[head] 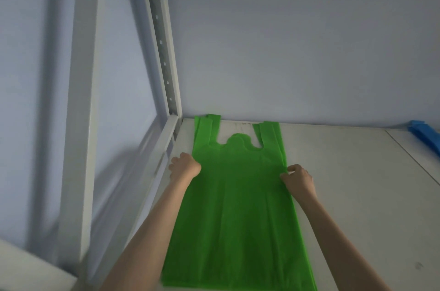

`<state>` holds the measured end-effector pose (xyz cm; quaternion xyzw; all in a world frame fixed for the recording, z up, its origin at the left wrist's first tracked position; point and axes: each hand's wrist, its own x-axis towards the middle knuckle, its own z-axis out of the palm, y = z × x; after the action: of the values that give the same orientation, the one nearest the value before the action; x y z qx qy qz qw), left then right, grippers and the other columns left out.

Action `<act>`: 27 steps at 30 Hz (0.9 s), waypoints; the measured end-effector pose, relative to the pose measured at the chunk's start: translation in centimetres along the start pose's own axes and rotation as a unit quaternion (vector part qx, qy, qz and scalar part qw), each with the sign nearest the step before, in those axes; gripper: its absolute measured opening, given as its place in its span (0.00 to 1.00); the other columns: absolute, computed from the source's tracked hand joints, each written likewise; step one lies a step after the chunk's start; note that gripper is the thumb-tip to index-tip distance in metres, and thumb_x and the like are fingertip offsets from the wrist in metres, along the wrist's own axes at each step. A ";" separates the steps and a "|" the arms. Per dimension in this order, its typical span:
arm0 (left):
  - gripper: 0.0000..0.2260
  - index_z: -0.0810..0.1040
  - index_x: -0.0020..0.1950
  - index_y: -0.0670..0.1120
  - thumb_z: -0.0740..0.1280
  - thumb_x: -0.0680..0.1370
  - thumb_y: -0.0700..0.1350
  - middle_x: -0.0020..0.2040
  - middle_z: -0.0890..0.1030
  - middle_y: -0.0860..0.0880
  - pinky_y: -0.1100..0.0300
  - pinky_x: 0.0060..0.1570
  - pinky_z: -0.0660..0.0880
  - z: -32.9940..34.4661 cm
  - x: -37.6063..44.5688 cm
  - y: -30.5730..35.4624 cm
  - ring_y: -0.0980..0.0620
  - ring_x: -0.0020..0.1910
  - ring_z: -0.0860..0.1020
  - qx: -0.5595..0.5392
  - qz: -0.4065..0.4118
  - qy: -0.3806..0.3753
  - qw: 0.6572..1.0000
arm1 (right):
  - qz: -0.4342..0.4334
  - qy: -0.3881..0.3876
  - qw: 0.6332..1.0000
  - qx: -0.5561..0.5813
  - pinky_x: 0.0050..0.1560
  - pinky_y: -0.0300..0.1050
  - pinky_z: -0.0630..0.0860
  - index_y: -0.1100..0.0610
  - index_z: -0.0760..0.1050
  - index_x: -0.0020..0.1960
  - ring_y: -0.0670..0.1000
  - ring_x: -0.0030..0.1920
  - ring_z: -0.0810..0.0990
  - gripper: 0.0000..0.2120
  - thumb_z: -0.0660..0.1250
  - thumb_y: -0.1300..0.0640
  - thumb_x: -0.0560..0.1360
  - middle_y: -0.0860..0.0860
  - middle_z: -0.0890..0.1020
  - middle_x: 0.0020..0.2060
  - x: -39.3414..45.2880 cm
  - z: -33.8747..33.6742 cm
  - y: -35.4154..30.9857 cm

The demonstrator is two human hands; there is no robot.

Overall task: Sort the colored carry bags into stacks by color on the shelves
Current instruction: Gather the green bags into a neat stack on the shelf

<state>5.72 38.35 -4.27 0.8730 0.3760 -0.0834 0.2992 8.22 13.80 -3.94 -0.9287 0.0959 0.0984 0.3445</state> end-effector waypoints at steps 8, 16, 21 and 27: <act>0.17 0.69 0.66 0.38 0.63 0.77 0.36 0.58 0.75 0.42 0.59 0.44 0.74 0.1 -1.2 -2.6 0.46 0.53 0.77 -0.057 0.064 0.003 0.996 | 0.021 -0.002 1.000 -0.016 0.51 0.50 0.76 0.67 0.71 0.61 0.60 0.50 0.79 0.14 0.61 0.64 0.76 0.63 0.78 0.56 0.7 0.1 -0.2; 0.06 0.74 0.51 0.38 0.64 0.78 0.40 0.47 0.77 0.42 0.60 0.34 0.69 -0.2 -2.5 -4.9 0.51 0.37 0.71 -0.041 0.079 -0.006 0.996 | 0.009 0.013 1.000 -0.016 0.55 0.48 0.74 0.62 0.65 0.69 0.59 0.60 0.76 0.21 0.60 0.67 0.76 0.61 0.75 0.63 0.0 0.5 -0.1; 0.20 0.67 0.69 0.38 0.63 0.77 0.35 0.64 0.72 0.40 0.61 0.41 0.74 -0.6 -3.4 -6.0 0.45 0.52 0.77 -0.006 0.084 0.006 0.996 | -0.009 -0.004 1.000 -0.009 0.58 0.48 0.75 0.62 0.66 0.68 0.58 0.60 0.76 0.21 0.59 0.68 0.75 0.60 0.75 0.63 -0.5 1.0 -0.5; 0.23 0.65 0.71 0.39 0.64 0.77 0.42 0.65 0.71 0.39 0.58 0.57 0.74 -0.6 -4.0 -5.9 0.42 0.60 0.75 0.047 0.081 0.011 0.996 | -0.022 -0.023 0.999 0.024 0.58 0.48 0.75 0.63 0.65 0.69 0.58 0.61 0.76 0.21 0.57 0.69 0.76 0.60 0.73 0.64 -0.3 0.6 -0.2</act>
<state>-1.30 39.42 -4.96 0.9146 0.3029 -0.0674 0.2593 7.92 14.35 -4.24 -0.9194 0.0697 0.1100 0.3711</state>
